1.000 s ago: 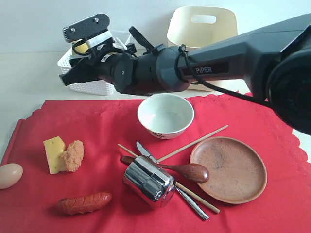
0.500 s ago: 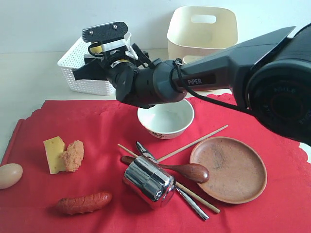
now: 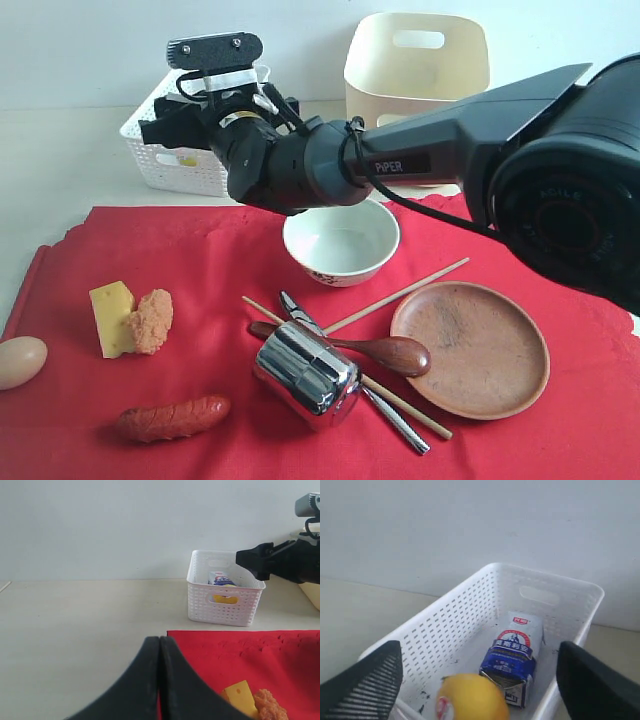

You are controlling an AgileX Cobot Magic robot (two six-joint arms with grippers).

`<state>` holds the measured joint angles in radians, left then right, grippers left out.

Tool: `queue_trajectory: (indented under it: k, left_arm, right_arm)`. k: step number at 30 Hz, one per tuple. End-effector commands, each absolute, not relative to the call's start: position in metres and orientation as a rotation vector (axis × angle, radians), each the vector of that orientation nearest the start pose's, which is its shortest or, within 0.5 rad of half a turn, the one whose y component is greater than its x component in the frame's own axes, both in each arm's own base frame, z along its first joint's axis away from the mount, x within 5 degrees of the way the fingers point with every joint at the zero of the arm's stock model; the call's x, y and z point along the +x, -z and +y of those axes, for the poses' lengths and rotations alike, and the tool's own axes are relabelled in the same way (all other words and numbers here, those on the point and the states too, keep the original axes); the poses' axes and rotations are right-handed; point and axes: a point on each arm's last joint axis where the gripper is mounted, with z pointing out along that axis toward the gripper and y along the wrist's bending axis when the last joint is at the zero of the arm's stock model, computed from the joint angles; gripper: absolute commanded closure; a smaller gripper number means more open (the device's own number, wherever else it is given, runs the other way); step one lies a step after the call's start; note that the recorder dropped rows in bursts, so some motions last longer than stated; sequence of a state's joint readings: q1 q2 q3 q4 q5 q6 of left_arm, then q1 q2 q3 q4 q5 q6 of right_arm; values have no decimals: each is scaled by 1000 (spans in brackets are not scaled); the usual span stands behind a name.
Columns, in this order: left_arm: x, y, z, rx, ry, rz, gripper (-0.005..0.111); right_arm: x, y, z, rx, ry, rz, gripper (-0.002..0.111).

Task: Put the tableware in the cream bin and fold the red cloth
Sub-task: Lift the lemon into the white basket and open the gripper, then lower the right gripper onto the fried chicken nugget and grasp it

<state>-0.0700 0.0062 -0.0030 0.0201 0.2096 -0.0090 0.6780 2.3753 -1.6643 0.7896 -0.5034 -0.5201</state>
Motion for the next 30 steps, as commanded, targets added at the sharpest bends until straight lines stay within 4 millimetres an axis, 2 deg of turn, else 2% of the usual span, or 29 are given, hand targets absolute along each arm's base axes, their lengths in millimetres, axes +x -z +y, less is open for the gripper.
queue_trajectory:
  k: [1,7,11,16,24,30]
  left_arm:
    - [56,-194,-3,66,35,1690,107]
    - [56,-194,-3,66,35,1690,107]
    - [56,-194,-3,66,35,1690,107]
    - [56,-194,-3,66,35,1690,107]
    - [56,-194,-3,66,35,1690,107]
    - [56,-194,-3,66,35,1690,107]
  right_arm:
    - [434,-143,306,-177,-299,1794,28]
    - [432,-139,309,-217,-316,1839,28]
    - [429,-144,310,-328,-294,1893,28]
    - [420,-165,315,-540,-291,1916,28]
    - [399,-199,323,-723,-460,1953,28]
    - [386,-214,323,-957,-459,1934,28]
